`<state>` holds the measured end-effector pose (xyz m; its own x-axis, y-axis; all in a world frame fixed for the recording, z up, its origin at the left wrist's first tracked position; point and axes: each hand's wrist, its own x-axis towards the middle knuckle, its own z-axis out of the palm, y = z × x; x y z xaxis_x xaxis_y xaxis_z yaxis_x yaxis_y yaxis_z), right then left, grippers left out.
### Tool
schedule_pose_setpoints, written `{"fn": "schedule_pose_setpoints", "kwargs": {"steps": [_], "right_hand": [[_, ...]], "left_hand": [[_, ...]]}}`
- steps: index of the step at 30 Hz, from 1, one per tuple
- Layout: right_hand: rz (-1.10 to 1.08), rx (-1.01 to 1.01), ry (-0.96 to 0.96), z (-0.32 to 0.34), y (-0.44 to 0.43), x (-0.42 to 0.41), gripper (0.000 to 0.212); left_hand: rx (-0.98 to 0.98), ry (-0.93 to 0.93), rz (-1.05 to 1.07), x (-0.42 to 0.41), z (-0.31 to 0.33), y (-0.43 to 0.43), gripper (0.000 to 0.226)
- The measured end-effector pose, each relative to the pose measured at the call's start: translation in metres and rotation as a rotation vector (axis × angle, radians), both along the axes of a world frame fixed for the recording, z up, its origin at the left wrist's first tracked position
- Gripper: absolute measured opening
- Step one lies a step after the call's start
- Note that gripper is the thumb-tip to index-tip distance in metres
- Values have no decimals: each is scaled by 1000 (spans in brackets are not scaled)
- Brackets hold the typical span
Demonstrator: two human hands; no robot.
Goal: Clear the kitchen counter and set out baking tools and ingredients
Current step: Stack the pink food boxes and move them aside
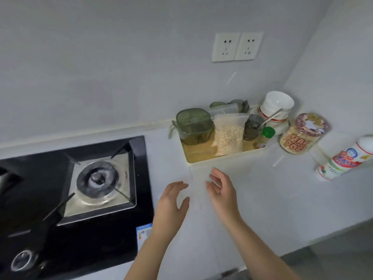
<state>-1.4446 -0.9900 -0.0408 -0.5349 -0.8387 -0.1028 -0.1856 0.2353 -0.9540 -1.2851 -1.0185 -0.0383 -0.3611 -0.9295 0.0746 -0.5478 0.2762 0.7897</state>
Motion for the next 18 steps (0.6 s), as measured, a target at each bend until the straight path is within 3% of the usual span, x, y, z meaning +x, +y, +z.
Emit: {"fn": "schedule_pose_setpoints", "kwargs": {"steps": [7,13,18], "right_hand": [[368,-58,5,42,29,185,19],[664,-9,-87,55,62,377,16],[851,0,-94,68,62,487,20]], "left_hand": [[-23,115,331,195,27,68,30],[-100,102,628,386,40,128,28],[-79,154,819,483,44,160,24]]}}
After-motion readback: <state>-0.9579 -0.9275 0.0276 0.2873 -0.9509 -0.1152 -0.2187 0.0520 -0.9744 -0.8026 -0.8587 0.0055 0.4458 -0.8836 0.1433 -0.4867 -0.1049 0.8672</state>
